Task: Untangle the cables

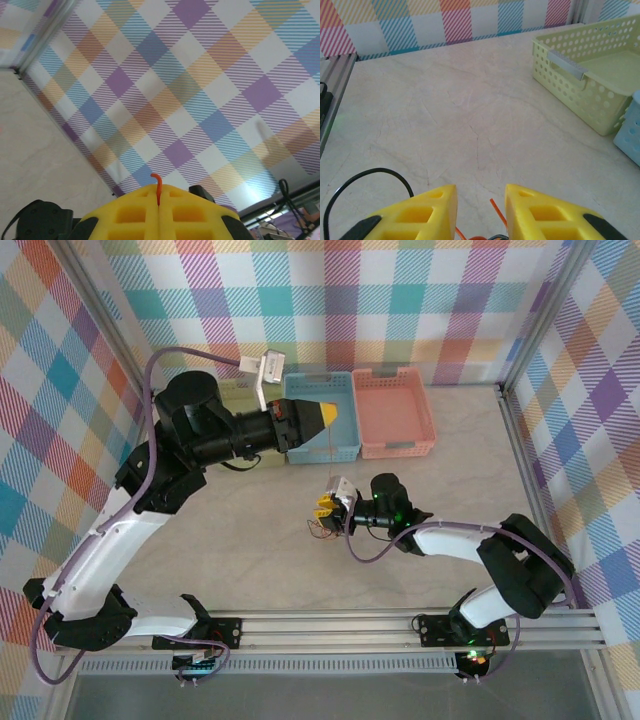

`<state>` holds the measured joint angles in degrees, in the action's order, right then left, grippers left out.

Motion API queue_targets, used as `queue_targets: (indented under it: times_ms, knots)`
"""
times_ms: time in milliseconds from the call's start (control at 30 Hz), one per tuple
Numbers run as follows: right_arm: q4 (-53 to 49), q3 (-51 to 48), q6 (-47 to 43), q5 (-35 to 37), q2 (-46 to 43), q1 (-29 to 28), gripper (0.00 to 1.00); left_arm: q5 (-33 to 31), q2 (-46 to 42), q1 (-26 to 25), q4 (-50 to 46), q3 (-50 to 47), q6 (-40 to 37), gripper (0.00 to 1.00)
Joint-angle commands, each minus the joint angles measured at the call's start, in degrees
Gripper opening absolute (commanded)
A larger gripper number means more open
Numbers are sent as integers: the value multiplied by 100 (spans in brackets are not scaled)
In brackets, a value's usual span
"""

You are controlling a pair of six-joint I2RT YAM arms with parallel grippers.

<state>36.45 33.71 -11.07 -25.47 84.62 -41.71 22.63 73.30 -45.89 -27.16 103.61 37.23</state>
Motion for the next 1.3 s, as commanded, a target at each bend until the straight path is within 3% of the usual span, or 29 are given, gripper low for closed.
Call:
queue_targets:
  times_ms: [0,300,500,667,1267]
  knots:
    - [-235,163,-97,51,81,-42,32,-407,-130,-28,-245,322,-403,0]
    - [-436,284,-62,43,168,-40,32,-1780,-577,5,-911,300,-1156,0]
    - [-616,382,-53,168,247,-43,32,-2374,-1012,35,-1058,-110,-1372,0]
    - [-1008,589,-140,347,406,-45,32,-2520,-1372,37,-1134,-373,-1409,0]
    - [-2079,1145,-168,1330,869,-47,37,-2948,-1749,36,-1966,853,-1593,0]
